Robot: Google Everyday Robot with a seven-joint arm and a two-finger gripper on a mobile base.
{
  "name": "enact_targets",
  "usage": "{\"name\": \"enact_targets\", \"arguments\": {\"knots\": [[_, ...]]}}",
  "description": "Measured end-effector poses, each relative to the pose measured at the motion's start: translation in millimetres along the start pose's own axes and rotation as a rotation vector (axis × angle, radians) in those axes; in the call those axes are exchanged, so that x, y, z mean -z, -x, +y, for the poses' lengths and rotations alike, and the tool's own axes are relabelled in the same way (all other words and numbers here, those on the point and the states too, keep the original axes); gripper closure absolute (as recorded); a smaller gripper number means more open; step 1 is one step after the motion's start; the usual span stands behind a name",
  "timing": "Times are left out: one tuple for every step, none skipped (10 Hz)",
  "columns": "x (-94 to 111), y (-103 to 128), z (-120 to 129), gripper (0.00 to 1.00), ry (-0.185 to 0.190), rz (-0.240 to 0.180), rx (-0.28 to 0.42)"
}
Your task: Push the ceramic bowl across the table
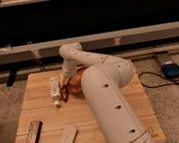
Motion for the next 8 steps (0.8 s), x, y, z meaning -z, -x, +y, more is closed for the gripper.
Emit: {"name": "enact_targets", "arguments": {"knots": [[1.1, -0.7, -1.2, 0.35, 0.0, 0.002, -0.002], [0.9, 0.2, 0.9, 0.35, 0.006, 0.004, 0.005], [-0.9, -0.8, 9.1, 0.35, 0.019, 0.016, 0.029], [-5.3, 2.1, 30.4, 0.35, 0.044, 0.026, 0.069], [-8.8, 6.5, 48.7, 0.35, 0.062, 0.033, 0.098], [-11.7, 11.8, 68.3, 0.35, 0.082, 0.037, 0.127], [-14.8, 16.9, 96.3, 0.35, 0.108, 0.047, 0.174], [-14.9, 19.3, 114.2, 0.35, 0.125, 0.052, 0.209]]}}
